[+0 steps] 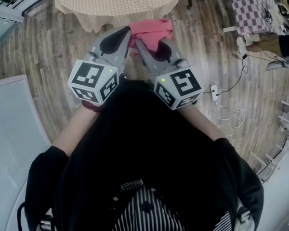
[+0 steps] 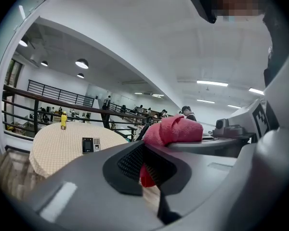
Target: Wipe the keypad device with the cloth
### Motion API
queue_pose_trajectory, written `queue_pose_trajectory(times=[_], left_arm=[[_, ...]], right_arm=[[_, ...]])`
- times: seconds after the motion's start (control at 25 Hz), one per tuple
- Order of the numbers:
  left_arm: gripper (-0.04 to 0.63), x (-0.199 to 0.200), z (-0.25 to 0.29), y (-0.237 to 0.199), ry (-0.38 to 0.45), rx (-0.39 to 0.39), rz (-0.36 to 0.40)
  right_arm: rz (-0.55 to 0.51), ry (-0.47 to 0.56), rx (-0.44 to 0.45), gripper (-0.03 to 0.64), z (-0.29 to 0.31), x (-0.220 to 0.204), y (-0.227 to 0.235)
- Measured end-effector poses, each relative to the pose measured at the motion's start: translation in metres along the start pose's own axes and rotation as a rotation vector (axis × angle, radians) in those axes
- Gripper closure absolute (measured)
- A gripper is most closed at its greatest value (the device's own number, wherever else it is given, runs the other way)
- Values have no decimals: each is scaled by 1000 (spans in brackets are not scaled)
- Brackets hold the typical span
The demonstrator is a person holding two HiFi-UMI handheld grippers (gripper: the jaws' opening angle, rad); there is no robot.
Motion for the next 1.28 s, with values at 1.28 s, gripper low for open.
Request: queue_pose_trajectory(times=[1.28], left_arm=[[606, 10, 22, -181, 27, 78, -35]], right_arm=[[-21, -109, 121, 545, 192, 12, -2]])
Point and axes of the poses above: the fingertips, and each gripper's own axes: z forward along the fingers, y to its right, x out of its top, the point moved 2 cm from there along -z, backward along the fingers, and after that the axes turned 4 degrees about z, right-handed, at the moved point
